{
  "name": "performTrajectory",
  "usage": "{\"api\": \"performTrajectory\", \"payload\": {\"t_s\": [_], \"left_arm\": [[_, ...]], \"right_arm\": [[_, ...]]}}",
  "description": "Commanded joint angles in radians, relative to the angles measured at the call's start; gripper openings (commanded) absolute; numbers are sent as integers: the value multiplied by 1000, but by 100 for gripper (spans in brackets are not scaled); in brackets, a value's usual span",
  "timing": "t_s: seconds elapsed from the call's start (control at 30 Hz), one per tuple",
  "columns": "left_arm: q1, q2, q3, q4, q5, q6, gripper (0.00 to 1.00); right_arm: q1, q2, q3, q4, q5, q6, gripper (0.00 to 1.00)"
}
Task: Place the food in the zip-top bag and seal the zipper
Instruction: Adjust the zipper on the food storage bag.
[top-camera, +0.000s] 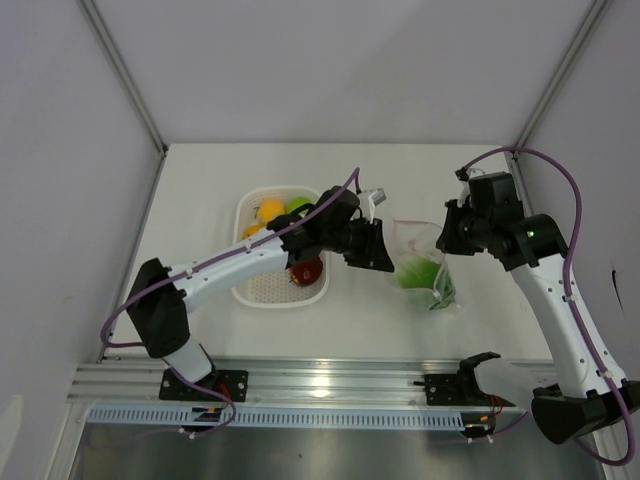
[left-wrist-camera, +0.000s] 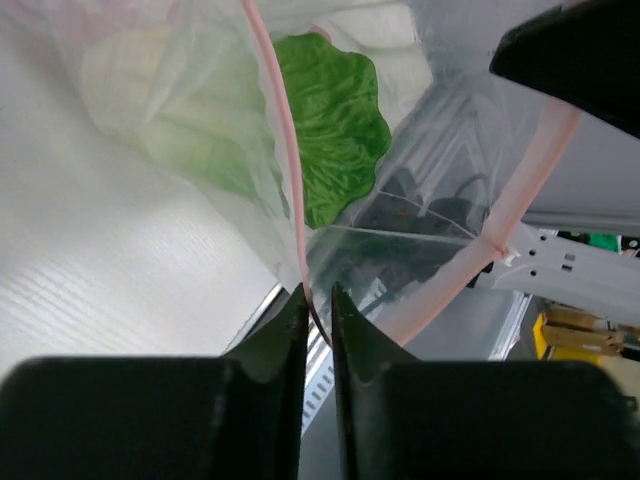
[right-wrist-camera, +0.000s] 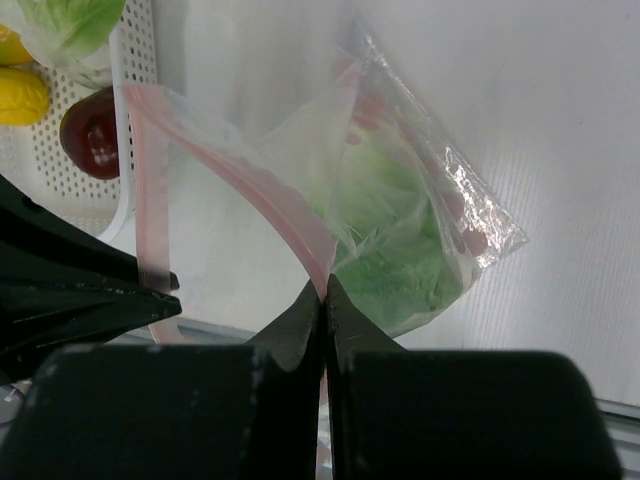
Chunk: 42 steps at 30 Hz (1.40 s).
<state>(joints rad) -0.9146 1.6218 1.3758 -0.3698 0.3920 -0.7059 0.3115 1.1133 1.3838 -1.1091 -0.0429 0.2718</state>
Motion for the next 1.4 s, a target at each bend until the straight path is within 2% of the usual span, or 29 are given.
{"api": "performTrajectory", "payload": {"t_s": [0.0,0.07,0.13,0.23,0.27,0.37,0.53,0.63,0.8,0.87,0.93,1.07,1.13,1.23,1.37], "left_arm": [[-6,33,67,5,-5,-1,14],[-6,52,98,-4,-4,9,1],[-4,64,147,-26,-1,17,1],[-4,88,204,-52,-7,43,1],[-4,92,210,-60,-2,51,0],[-4,90,226,-66,-7,62,1],[-4,93,256,-101,-10,94,1],[-4,89,263,-103,-7,95,1],[-4,70,203,-60,8,80,1],[-4,61,195,-47,21,75,1],[-4,53,181,-44,21,77,1],[-3,36,183,-53,15,92,1],[-3,33,178,-55,13,100,1],[-3,35,181,-57,18,103,1],[-3,33,180,-54,24,108,0]], "right_arm": [[6,-10,12,22,-9,6,0],[5,-10,-2,22,-11,6,1],[6,-4,-8,17,-12,3,5],[6,17,-6,-9,-17,-12,19],[5,25,-5,-14,-17,-16,27],[8,46,-2,-38,3,-28,38],[8,68,-5,-34,23,-23,41],[9,80,-9,-21,49,-19,33],[6,124,-3,-5,110,-17,32],[3,129,-8,9,115,-19,36],[1,138,-14,31,103,-23,49],[-23,163,-14,51,61,-45,56],[-43,180,-11,60,13,-58,53],[-51,191,-8,64,-52,-66,40],[-52,204,-19,83,-138,-79,30]]}}
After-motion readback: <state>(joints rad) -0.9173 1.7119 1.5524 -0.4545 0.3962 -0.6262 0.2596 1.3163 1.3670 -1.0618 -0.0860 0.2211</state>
